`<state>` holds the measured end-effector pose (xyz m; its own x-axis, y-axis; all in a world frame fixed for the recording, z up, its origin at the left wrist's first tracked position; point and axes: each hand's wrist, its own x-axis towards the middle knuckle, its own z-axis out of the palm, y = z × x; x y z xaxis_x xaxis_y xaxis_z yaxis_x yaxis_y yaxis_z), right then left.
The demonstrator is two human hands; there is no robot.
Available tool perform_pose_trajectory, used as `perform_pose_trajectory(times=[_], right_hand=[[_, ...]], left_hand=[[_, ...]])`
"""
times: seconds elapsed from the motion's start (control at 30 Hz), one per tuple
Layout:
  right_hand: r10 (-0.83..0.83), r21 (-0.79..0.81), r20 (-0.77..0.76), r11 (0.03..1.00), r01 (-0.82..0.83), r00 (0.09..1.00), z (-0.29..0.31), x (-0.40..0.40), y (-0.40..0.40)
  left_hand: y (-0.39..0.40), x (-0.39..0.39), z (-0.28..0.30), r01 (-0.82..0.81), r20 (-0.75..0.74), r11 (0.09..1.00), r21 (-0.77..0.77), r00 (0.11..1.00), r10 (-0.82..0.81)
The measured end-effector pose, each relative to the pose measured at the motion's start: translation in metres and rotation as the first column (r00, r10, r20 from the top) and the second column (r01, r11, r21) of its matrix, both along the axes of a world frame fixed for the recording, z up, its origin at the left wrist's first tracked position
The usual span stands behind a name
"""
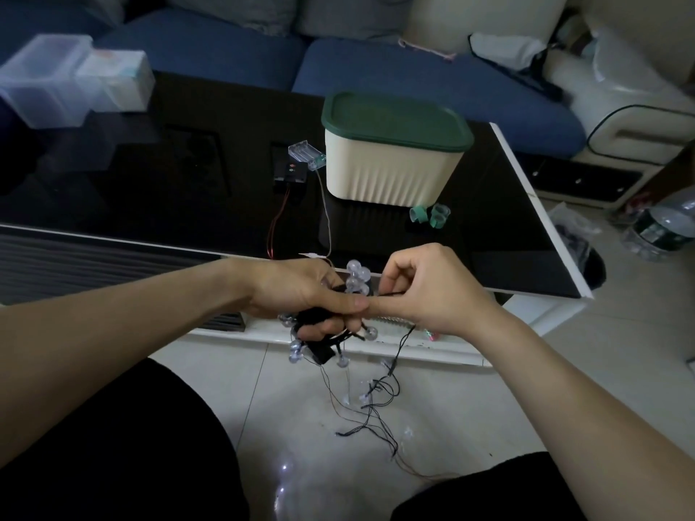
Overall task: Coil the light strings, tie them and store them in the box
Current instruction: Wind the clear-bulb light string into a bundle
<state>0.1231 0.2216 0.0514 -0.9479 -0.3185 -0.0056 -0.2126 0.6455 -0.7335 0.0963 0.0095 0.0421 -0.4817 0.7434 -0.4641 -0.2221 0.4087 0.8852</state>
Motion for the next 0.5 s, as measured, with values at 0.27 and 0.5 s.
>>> perform_pose_trajectory(times=[0.27,0.5], right_hand=[[0.051,-0.091,0.153,0.995,-0.037,0.987,-0.005,-0.007,0.012],[0.138,-0.276,0.344,0.960,-0.040,0.929,-0.015,-0.007,0.004]], left_hand=[[0.004,-0.002,0.005,-0.447,0.137,0.884,0.138,0.892,0.430],[0.005,-0.008,0.003,-0.693,0.326,0.685,0.226,0.716,0.617]])
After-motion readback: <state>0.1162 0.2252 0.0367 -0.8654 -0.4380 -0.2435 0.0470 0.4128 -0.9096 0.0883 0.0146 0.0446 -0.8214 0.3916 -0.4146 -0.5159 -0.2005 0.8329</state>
